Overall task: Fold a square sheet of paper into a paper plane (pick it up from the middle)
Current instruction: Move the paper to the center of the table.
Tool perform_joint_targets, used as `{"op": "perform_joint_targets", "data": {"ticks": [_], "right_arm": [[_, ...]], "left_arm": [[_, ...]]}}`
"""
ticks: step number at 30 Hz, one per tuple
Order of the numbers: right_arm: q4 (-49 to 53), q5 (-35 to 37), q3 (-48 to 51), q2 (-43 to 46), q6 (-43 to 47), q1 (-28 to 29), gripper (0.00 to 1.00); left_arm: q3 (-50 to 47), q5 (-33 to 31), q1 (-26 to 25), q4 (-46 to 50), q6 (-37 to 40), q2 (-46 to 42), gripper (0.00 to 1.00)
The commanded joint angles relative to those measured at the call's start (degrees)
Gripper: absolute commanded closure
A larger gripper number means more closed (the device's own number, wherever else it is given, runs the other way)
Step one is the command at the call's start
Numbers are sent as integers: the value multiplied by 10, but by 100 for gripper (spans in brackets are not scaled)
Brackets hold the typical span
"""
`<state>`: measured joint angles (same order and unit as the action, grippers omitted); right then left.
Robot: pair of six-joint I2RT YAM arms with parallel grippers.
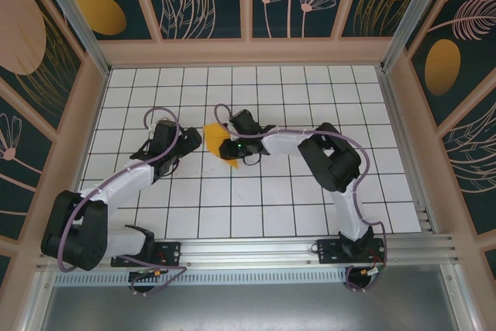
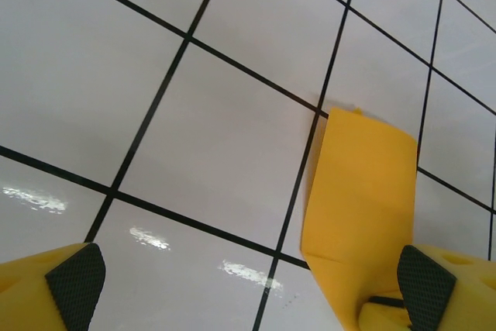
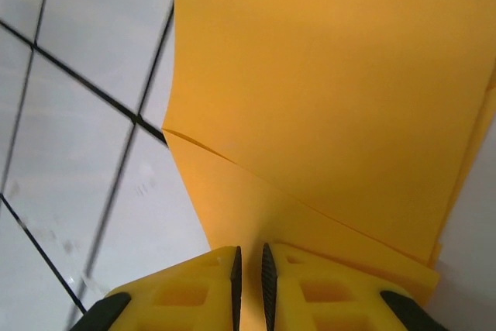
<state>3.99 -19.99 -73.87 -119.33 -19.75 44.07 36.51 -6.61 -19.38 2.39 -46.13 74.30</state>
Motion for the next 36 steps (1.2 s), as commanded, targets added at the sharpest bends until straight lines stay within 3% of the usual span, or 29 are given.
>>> {"op": "perform_joint_targets", "data": {"ticks": [1, 4, 7, 12, 15, 21, 36], "right_arm": [[119, -20, 62, 31, 123, -42, 81], [87, -39, 71, 86, 120, -43, 81], [38, -42, 69, 115, 46, -43, 80], [-41, 10, 99, 128, -129, -39, 79], [-72, 40, 115, 128, -182, -34, 79], [-76, 69, 128, 114, -209, -45, 79], [-155, -1, 209, 99, -249, -94, 79]], "left_arm": [[-11, 43, 4, -39, 22, 1, 1], [-22, 80, 4, -71, 21, 2, 2], [-29, 114, 4, -98, 15, 6, 1], [-51, 174, 4, -155, -11, 22, 2], [-58, 205, 4, -187, -27, 37, 4], [-64, 268, 3, -239, -44, 70, 11], [-31, 326, -38, -258, -71, 137, 25]]}}
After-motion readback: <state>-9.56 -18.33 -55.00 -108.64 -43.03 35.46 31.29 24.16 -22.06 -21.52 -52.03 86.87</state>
